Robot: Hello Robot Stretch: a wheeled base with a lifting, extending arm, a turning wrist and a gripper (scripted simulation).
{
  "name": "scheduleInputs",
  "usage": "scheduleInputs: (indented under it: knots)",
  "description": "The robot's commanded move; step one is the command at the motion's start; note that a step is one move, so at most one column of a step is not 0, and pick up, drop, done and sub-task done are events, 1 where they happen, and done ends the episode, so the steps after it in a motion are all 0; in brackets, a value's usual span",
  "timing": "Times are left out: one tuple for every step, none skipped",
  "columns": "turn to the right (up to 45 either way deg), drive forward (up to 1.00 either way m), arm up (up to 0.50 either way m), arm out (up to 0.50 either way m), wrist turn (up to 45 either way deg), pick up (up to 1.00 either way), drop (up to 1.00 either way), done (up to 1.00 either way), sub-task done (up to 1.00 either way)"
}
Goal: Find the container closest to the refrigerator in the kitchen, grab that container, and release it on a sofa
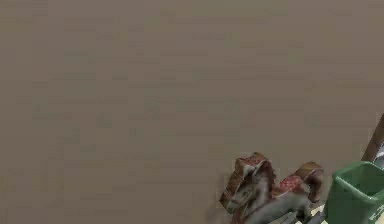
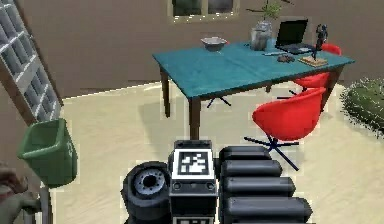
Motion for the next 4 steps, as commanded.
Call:
scheduleInputs:
  knots:
    - [-36.0,0.00,0.00,0.00,0.0,0.00,0.00,0.00,0.00]
    - [45.0,0.00,0.00,0.00,0.0,0.00,0.00,0.00,0.00]
    - [45.0,0.00,0.00,0.00,0.0,0.00,0.00,0.00,0.00]
    - [9.0,0.00,0.00,0.00,0.0,0.00,0.00,0.00,0.00]
